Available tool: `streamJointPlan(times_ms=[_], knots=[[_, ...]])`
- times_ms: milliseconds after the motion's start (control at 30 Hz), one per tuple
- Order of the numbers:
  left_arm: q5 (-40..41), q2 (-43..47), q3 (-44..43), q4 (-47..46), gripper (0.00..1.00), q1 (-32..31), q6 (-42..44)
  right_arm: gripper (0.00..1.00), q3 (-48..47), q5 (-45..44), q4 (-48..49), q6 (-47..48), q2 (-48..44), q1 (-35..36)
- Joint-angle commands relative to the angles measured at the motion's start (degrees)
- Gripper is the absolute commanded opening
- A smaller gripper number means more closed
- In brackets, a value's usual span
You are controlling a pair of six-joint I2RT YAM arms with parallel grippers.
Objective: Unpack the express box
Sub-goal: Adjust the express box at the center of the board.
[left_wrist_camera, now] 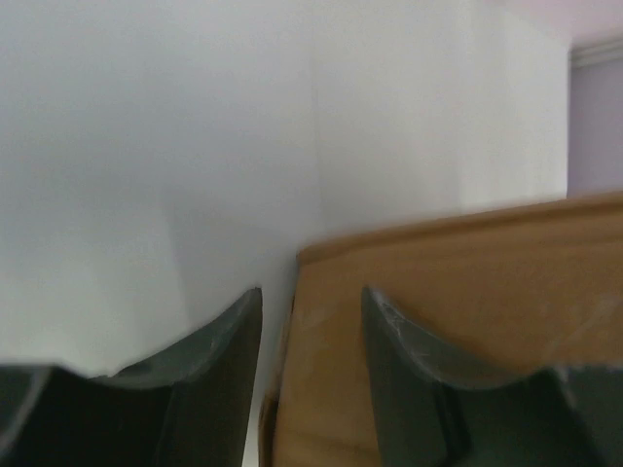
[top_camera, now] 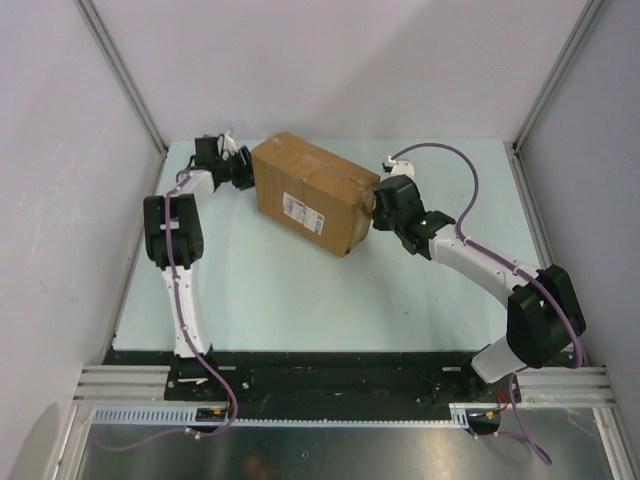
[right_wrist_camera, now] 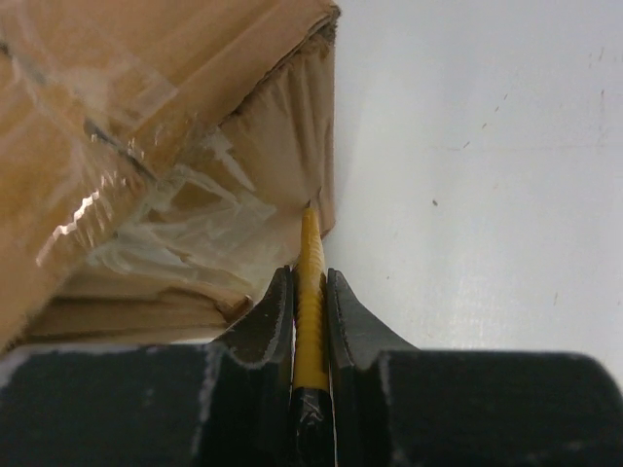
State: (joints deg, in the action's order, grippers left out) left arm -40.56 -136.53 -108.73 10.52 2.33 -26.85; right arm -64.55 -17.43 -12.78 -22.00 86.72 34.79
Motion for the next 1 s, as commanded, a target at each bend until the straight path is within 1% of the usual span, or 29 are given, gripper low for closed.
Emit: streamJointPlan(times_ms=[0, 33, 67, 133, 167, 200, 267, 300, 400, 533, 567, 633, 667, 700, 733, 767, 833, 967], knots=[[-1.9, 12.7, 15.2, -4.1, 0.49, -0.2, 2.9, 0.00, -0.4, 2.8, 6.0, 3.5, -0.1, -1.4], [-1.1, 14.5, 18.3, -4.6, 0.49, -0.2, 3.3, 0.00, -0.4, 3.4, 6.8, 3.4, -0.1, -1.6], [0.1, 18.7, 24.3, -5.6, 0.48, -0.1, 4.3, 0.00, -0.4, 4.8, 7.1, 3.5, 0.2, -1.9], [3.2, 22.4, 29.7, -6.6, 0.47, -0.1, 5.1, 0.00, -0.4, 6.1, 8.1, 3.4, 0.3, -2.8], [3.9, 24.1, 33.8, -7.1, 0.47, -0.1, 5.8, 0.00, -0.4, 7.6, 8.5, 3.4, 0.4, -3.1], [4.3, 26.9, 35.4, -7.2, 0.47, -0.1, 6.3, 0.00, -0.4, 8.2, 8.7, 3.5, 0.6, -3.3], [6.5, 29.4, 39.1, -7.2, 0.47, 0.1, 7.1, 0.00, -0.4, 10.1, 9.5, 4.0, 0.8, -4.1], [7.1, 31.7, 39.9, -7.2, 0.47, 0.1, 7.2, 0.00, -0.4, 10.8, 9.8, 3.9, 1.1, -4.5], [11.3, 34.8, 42.4, -7.1, 0.47, 0.8, 7.5, 0.00, -0.4, 12.1, 10.4, 2.7, 1.4, -6.5], [17.9, 39.3, 42.6, -6.7, 0.49, 1.9, 7.4, 0.00, -0.4, 14.7, 10.8, -1.6, 1.6, -10.7], [20.7, 39.8, 41.6, -6.4, 0.52, 2.2, 7.2, 0.00, -0.4, 15.0, 10.8, -1.8, 1.5, -11.9], [23.6, 40.2, 40.2, -5.9, 0.55, 2.3, 7.0, 0.00, -0.4, 16.3, 11.6, -1.4, 1.7, -12.9], [25.9, 39.9, 37.8, -4.4, 0.66, 2.8, 6.6, 0.00, -0.4, 16.9, 11.9, -1.6, 1.7, -13.9], [26.1, 39.6, 36.8, -3.8, 0.74, 3.0, 6.4, 0.00, -0.4, 16.9, 12.2, -2.1, 1.8, -14.3], [26.1, 39.2, 35.5, -3.3, 0.81, 3.3, 6.1, 0.00, -0.4, 19.1, 12.2, -2.3, 1.6, -14.7], [26.1, 38.7, 33.6, -3.0, 0.99, 4.0, 6.0, 0.00, -0.4, 19.2, 12.2, -2.8, 1.4, -14.9], [24.4, 38.6, 31.9, -2.8, 1.00, 4.7, 5.1, 0.00, -0.4, 19.0, 12.2, -2.8, 0.9, -15.1], [22.7, 41.2, 29.4, -3.4, 1.00, 6.1, 4.2, 0.00, -0.5, 19.2, 12.2, -3.2, -0.2, -15.2]])
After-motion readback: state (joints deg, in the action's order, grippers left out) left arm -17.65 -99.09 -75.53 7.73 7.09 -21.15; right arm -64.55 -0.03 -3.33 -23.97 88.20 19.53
